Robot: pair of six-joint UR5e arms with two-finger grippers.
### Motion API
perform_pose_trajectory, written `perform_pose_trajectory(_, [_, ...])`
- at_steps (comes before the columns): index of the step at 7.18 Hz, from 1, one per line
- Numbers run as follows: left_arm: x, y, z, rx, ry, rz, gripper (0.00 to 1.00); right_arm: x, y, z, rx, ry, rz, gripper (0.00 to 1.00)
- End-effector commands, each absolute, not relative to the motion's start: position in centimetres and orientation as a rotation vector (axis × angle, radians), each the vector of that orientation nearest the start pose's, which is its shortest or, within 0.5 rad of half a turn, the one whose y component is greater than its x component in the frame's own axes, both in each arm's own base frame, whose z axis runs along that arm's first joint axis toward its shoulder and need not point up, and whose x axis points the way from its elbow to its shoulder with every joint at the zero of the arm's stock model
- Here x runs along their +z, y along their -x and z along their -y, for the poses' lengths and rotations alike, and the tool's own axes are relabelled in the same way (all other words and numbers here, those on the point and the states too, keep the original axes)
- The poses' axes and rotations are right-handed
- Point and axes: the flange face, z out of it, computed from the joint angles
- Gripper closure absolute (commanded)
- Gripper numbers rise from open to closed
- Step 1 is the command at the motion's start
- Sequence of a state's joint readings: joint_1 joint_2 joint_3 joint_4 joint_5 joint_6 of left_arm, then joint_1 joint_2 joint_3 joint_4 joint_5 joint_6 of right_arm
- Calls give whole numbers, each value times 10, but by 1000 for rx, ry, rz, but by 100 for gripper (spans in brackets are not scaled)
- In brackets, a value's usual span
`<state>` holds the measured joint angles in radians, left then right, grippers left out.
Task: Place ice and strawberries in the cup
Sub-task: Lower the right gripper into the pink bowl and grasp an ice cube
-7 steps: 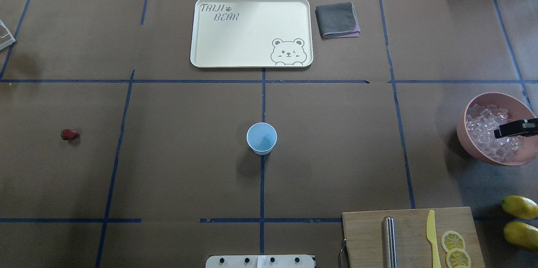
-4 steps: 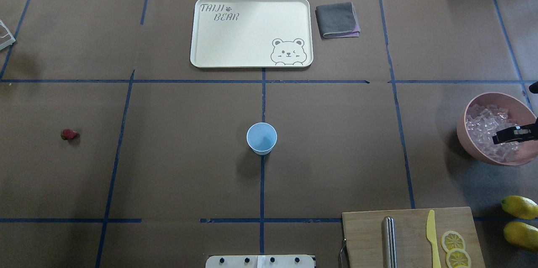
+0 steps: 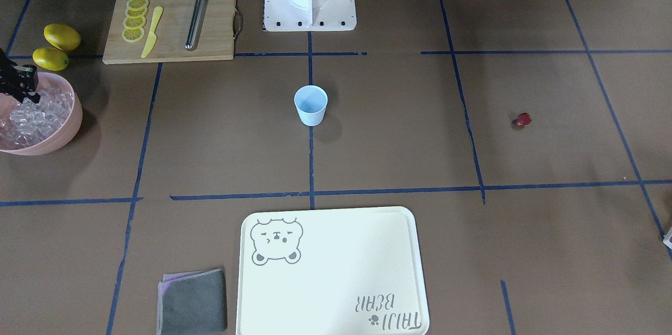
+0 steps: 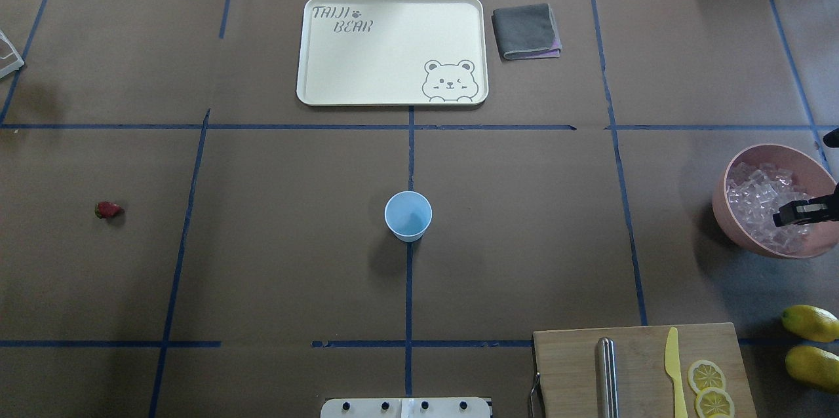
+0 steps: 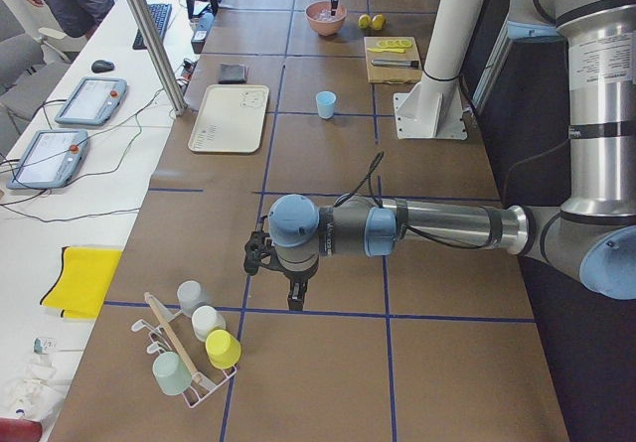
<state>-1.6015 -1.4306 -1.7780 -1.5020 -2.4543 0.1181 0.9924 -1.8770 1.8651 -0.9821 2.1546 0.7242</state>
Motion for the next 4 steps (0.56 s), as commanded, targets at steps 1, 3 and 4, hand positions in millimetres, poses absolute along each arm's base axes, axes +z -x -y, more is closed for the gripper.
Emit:
perform_pose_trajectory(1, [619,70,429,82,-66,-881,0,583,148,372,-40,-112,796,98])
perform_pose_trajectory(3, [620,69,429,81,-64,-883,0,535,146,374,-57,-172,839,99])
perform_pose_trajectory(4, [620,69,429,81,-64,-883,0,512,141,375,-47,-187,842,100])
